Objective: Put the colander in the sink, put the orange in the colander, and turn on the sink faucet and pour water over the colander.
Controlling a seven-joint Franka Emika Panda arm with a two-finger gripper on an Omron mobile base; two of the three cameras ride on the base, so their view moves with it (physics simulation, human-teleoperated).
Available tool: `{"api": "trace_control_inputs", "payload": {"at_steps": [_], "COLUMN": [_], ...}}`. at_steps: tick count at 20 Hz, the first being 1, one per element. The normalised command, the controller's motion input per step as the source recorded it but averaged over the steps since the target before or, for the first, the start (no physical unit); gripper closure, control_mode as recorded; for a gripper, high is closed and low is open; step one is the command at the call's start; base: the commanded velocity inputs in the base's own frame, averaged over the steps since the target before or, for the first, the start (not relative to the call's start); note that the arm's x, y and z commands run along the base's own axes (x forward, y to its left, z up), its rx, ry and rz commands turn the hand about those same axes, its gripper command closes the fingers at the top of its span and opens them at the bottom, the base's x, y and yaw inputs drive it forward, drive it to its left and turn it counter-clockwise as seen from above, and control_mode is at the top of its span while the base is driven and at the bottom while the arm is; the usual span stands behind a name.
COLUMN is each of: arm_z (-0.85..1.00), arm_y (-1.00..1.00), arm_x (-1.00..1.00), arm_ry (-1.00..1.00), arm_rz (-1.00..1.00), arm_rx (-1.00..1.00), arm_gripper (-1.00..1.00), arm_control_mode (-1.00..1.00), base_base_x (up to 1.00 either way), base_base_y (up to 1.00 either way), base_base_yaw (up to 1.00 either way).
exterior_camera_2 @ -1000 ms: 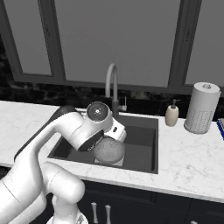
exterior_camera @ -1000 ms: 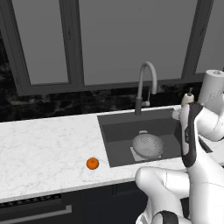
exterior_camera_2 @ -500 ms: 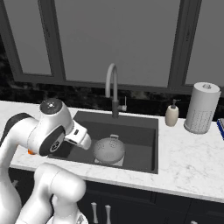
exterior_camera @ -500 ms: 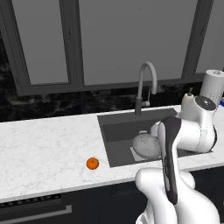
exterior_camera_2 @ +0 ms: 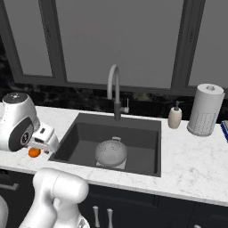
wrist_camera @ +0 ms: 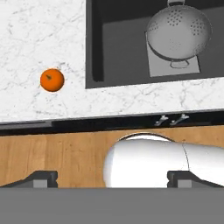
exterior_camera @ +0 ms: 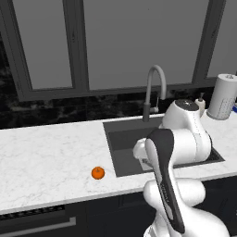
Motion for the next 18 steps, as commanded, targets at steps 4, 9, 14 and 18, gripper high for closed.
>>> {"api": "trace_control_inputs", "payload": {"at_steps": [4,9,14,18], "arm_z": [0.0,0.0,0.0,-0.09], "arm_y": [0.96,0.92,0.63,0.23], "arm_x": [-0.12,0.0,0.29,0.56], "arm_ry": [0.0,0.0,0.0,0.01], "arm_rz": [0.07,0.04,0.02,0.0], "arm_rx": [-0.05,-0.06,-0.08,-0.05], "arm_gripper": [-1.0,-1.0,-1.0,-1.0], "arm_control_mode": [-1.0,-1.0,-1.0,-1.0], "base_base_x": [0.0,0.0,0.0,0.0], "base_base_y": [0.0,0.0,0.0,0.0], "base_base_yaw": [0.0,0.0,0.0,0.0]}}
